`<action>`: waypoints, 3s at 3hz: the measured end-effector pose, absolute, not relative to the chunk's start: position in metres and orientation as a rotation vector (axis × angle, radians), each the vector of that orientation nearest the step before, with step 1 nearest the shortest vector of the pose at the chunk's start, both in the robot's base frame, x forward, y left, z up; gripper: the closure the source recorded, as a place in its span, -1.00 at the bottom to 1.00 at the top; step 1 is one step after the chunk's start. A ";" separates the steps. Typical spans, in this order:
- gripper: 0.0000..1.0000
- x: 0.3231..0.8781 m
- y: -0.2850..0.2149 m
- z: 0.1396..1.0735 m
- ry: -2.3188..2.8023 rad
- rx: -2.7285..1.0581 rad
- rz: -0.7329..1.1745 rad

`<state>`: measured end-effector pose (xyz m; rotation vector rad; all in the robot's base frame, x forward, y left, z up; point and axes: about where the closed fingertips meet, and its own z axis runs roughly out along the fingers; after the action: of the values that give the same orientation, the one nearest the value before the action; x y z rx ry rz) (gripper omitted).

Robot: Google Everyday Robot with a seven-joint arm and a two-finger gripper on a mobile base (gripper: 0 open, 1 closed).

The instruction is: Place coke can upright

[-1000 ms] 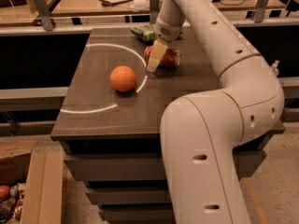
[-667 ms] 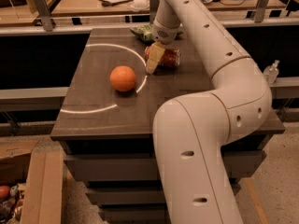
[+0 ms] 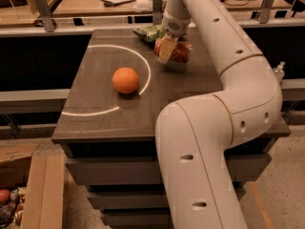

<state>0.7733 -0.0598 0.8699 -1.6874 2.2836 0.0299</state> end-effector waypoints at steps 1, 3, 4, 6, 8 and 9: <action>0.74 0.752 -0.081 0.926 2.172 -1.649 0.077; 1.00 0.693 -0.137 1.015 1.910 -1.354 0.412; 1.00 0.671 -0.154 1.013 1.771 -1.220 0.599; 1.00 0.621 -0.138 0.984 1.535 -1.172 0.864; 1.00 0.608 -0.114 0.963 1.340 -1.187 1.019; 1.00 0.614 -0.105 0.947 1.285 -1.176 1.068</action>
Offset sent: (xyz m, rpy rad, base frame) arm -0.1421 -0.1017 0.1657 0.6327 -0.1817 0.0048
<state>0.6137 -0.1047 0.9475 -1.1756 1.2849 1.0675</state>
